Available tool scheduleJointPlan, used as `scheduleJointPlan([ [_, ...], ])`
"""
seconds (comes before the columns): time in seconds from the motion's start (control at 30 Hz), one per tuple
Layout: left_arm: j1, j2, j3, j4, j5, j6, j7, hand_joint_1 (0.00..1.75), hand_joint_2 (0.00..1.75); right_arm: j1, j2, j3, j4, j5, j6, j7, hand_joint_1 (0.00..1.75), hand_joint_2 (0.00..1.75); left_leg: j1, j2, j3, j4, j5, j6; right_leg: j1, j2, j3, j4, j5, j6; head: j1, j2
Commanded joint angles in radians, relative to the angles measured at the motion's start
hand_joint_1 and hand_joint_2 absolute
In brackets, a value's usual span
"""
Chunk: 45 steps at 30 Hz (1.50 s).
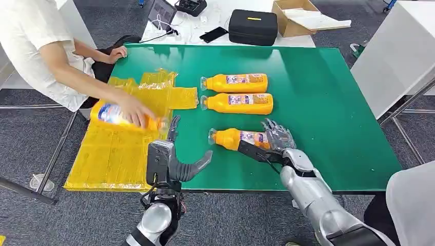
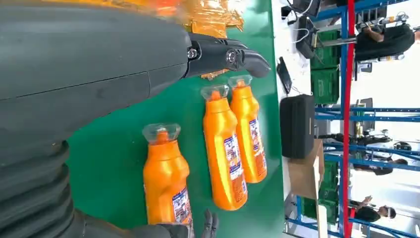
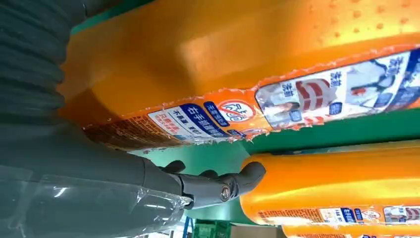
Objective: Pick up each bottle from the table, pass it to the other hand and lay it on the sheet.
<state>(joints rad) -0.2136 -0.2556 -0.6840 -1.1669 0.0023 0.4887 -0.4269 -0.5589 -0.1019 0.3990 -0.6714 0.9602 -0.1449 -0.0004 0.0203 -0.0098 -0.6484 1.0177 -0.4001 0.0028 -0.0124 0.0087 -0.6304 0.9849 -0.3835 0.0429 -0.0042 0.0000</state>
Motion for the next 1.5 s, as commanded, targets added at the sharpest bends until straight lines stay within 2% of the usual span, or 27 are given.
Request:
scheduleJointPlan([
  [0.03,-0.037,0.022,-0.025,0.014,-0.001,-0.031,0.01,0.0,1.75,-0.007,-0.028,0.036,0.048,-0.096,0.176,-0.05,1.75,1.75,0.0,-0.001,0.002,-0.001,-0.001,0.001,0.0,-0.002,0.003,-0.001,-0.001,-0.001,0.0,0.0],
  [0.07,-0.04,0.02,-0.03,0.021,0.001,-0.04,0.011,0.0,1.75,0.006,-0.038,0.028,0.028,-0.145,0.209,-0.064,1.75,1.75,-0.001,-0.001,0.005,-0.001,-0.001,0.001,0.0,-0.002,0.005,-0.001,-0.002,-0.002,0.0,0.0],
  [0.23,-0.044,0.013,-0.047,0.036,0.013,-0.064,0.016,0.0,1.75,0.034,-0.087,0.062,0.031,-0.194,0.256,-0.055,1.75,1.75,0.0,-0.004,0.01,-0.002,-0.001,0.002,0.0,-0.006,0.011,-0.002,-0.002,-0.002,0.0,0.0],
  [0.53,-0.044,0.018,-0.069,0.034,0.02,-0.083,0.013,0.0,1.75,0.077,-0.117,0.057,-0.014,-0.331,0.309,-0.125,1.75,1.75,0.0,-0.005,0.014,-0.002,-0.001,0.002,0.001,-0.007,0.015,-0.004,-0.002,-0.002,0.0,0.0],
  [0.7,-0.045,0.018,-0.07,0.035,0.022,-0.082,0.012,0.0,1.75,0.076,-0.119,0.062,-0.017,-0.336,0.309,-0.126,1.75,1.75,0.0,-0.002,0.015,-0.002,-0.001,0.002,0.001,-0.004,0.016,-0.004,-0.002,-0.002,0.0,0.0],
  [0.77,-0.045,0.019,-0.072,0.036,0.028,-0.085,0.007,0.0,1.75,0.086,-0.116,0.047,-0.034,-0.4,0.321,-0.165,1.75,1.75,0.0,-0.002,0.015,-0.002,-0.001,0.002,0.001,-0.004,0.016,-0.003,-0.001,-0.002,0.0,0.0],
  [0.87,-0.036,0.016,-0.061,0.011,0.07,-0.083,-0.027,0.0,1.75,0.099,-0.103,0.036,-0.074,-0.466,0.288,-0.219,1.75,1.75,0.0,-0.003,0.017,-0.003,-0.001,0.003,0.001,-0.006,0.017,-0.005,-0.002,-0.003,0.0,0.0],
  [0.97,-0.02,0.011,-0.04,-0.007,0.178,-0.121,-0.009,0.0,1.75,0.127,-0.078,-0.004,-0.155,-0.551,0.253,-0.292,1.75,1.75,0.0,-0.001,0.016,-0.002,-0.002,0.002,0.001,-0.002,0.016,-0.003,-0.001,-0.002,0.0,0.0],
  [1.07,0.009,0.024,-0.016,-0.018,0.311,-0.109,-0.042,0.0,1.75,0.188,-0.047,-0.051,-0.328,-0.616,0.156,-0.347,1.75,1.75,0.001,0.002,0.015,-0.001,-0.004,0.001,0.002,0.001,0.015,-0.002,-0.001,-0.002,0.0,0.0],
  [1.17,0.032,0.042,-0.003,-0.03,0.384,-0.092,-0.071,0.0,1.75,0.238,-0.013,-0.056,-0.465,-0.627,0.09,-0.375,1.75,1.75,0.0,0.003,0.014,-0.001,-0.004,0.001,0.001,0.002,0.013,-0.001,-0.001,-0.002,0.0,0.0],
  [1.3,0.032,0.044,-0.005,-0.03,0.387,-0.092,-0.073,0.0,1.75,0.244,-0.014,-0.051,-0.474,-0.624,0.086,-0.367,1.75,1.75,-0.001,0.002,0.008,-0.001,-0.003,0.001,0.0,0.001,0.007,0.0,-0.002,-0.002,0.0,0.0],
  [1.37,0.046,0.043,0.015,-0.031,0.478,-0.1,-0.044,0.0,1.75,0.269,0.02,-0.058,-0.528,-0.655,0.041,-0.436,1.75,1.75,0.0,0.002,0.005,-0.001,-0.002,0.001,0.001,0.0,0.005,-0.001,-0.001,-0.001,0.0,0.0],
  [1.5,0.053,0.065,0.002,-0.027,0.547,-0.135,-0.029,0.0,1.75,0.293,0.056,0.002,-0.61,-0.655,-0.001,-0.451,1.75,1.75,0.0,0.005,0.004,-0.001,-0.004,0.001,0.0,0.003,0.004,0.0,-0.002,-0.002,0.0,0.0],
])
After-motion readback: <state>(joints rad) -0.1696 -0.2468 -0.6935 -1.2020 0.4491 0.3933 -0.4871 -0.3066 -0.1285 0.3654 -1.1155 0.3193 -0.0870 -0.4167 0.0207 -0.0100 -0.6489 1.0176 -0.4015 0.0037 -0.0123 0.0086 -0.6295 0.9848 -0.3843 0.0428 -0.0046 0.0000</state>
